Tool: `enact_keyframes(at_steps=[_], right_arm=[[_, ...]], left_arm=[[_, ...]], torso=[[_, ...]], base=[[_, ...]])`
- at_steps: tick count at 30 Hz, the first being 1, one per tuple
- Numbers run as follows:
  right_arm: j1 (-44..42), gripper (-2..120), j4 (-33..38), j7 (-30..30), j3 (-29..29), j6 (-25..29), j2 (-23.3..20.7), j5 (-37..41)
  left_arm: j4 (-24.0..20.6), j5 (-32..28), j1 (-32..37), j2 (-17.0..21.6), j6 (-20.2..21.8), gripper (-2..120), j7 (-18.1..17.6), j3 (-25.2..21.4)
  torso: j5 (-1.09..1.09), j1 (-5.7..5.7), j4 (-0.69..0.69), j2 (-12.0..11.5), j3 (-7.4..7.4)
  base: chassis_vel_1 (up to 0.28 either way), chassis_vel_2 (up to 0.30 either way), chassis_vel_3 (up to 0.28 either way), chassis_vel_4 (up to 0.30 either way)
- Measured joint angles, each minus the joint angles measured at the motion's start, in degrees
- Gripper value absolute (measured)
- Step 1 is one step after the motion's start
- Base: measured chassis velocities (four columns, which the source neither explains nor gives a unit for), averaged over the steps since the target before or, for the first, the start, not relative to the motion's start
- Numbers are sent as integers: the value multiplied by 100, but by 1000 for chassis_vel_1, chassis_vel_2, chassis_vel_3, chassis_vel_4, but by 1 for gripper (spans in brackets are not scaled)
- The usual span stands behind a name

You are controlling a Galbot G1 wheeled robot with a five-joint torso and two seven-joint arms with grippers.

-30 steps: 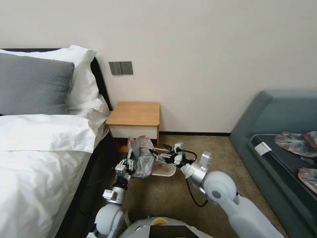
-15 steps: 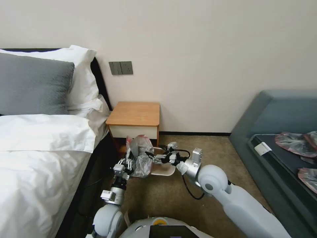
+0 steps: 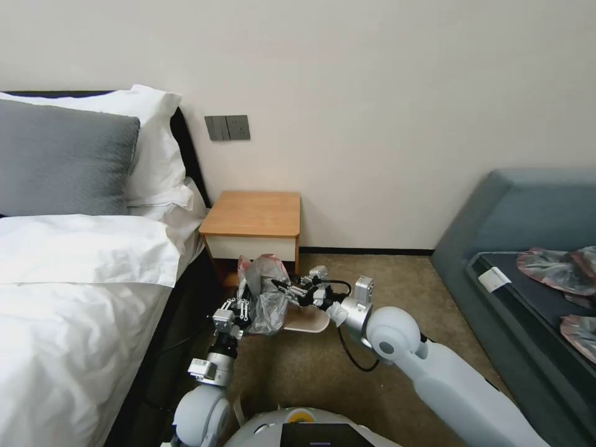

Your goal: Pick up the garbage bag from the table and place it over the trash can.

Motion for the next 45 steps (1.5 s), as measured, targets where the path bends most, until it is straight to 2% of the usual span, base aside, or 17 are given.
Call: enact_keyframes(at_steps=[2,4,6,8,10,20,34,39,45], right_arm=[[5,25,-6,2,-11,18,-2,3],[7,23,-8,2,-14,20,-2,5],[13,11,-21,2,-24,26,0,8],[16,10,-26,2,-27,32,3,8],[23,0,-41,2,-33,60,22,3],[-12,0,-40,34,212,144,51,59],[-290,0,66,66,1063,93,-363,413],[-380,0,87,68,1231,80,-457,505],[-753,0,151,62,1756,71,-666,645]], left_arm=[[8,0,0,-8,4,9,-1,5],[10,0,-1,-10,7,9,-1,6],[15,1,-6,-17,14,9,-2,7],[19,0,-8,-19,18,9,-3,7],[41,1,-10,-26,27,9,-12,8],[76,-241,-33,-45,224,9,-186,62],[36,-858,-157,-76,453,9,-477,121],[34,-944,-181,-78,460,9,-479,82],[80,-1219,-328,-36,470,9,-458,46]], torso=[[0,0,0,0,0],[0,0,0,0,0],[0,0,0,0,0],[0,0,0,0,0],[0,0,0,0,0],[0,0,0,0,0],[0,0,0,0,0],[1,0,0,1,0],[0,0,-1,1,0]], base=[[0,0,0,0],[0,0,0,0],[0,0,0,0],[0,0,0,0],[0,0,0,0],[0,0,0,0],[0,0,0,0],[0,0,0,0],[0,0,0,0]])
